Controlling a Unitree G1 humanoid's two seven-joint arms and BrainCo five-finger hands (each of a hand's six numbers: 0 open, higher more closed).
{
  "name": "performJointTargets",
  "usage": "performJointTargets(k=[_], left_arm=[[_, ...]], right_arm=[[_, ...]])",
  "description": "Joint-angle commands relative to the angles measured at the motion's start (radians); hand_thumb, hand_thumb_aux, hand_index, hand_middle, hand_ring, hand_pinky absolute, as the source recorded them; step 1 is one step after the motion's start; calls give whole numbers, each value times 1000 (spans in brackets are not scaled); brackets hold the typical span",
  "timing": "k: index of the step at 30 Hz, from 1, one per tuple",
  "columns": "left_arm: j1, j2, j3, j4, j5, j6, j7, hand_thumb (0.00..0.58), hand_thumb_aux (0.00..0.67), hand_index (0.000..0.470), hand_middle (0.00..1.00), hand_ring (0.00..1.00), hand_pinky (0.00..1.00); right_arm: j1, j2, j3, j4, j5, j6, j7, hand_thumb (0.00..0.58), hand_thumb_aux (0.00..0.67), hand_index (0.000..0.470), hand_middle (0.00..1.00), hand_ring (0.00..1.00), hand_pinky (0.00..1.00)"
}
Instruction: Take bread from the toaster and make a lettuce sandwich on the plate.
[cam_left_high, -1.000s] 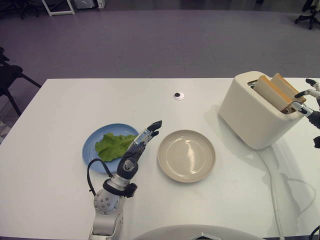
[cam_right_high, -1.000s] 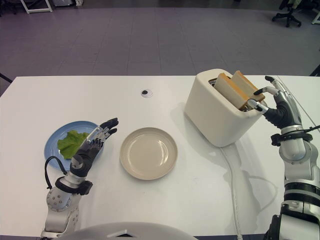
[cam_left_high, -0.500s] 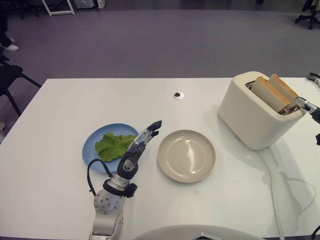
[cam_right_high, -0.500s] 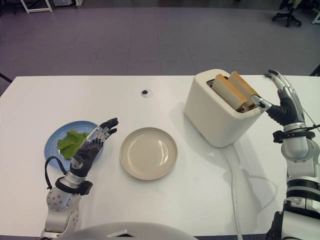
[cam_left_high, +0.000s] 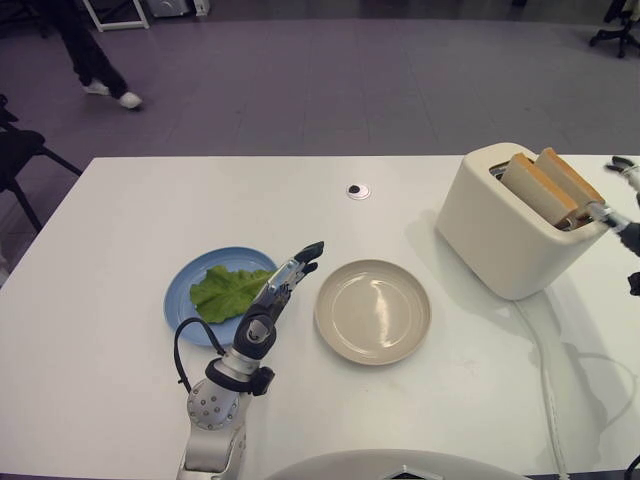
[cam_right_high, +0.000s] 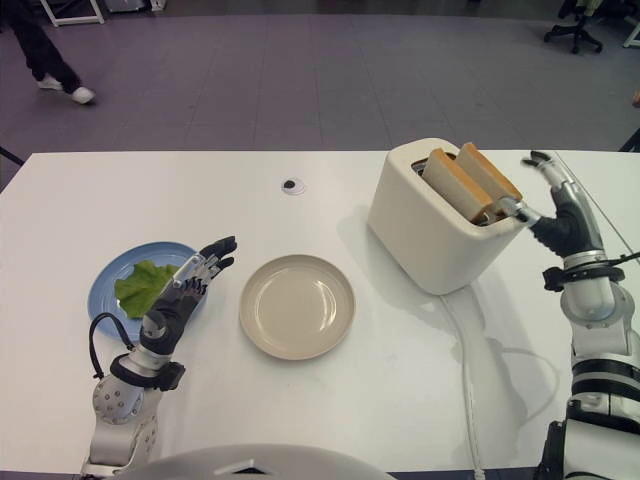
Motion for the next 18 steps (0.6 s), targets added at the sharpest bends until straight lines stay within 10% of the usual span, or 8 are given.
performJointTargets(k=[1,13,18], left_arm=[[5,7,-3,-6,3,4,1,0,0,0,0,0,0],[12,10,-7,-19,-1,5,-1,0,0,0,0,0,0],[9,13,-3,-16,-6,4,-3,0,0,0,0,0,0]], right_arm=[[-30,-2,37,57,-13,-17,7,355,252,177,0,0,0],[-38,14,68,8,21,-16,12,580,665,466,0,0,0],[-54,23,64,-7,38,42,14,580,670,470,0,0,0]])
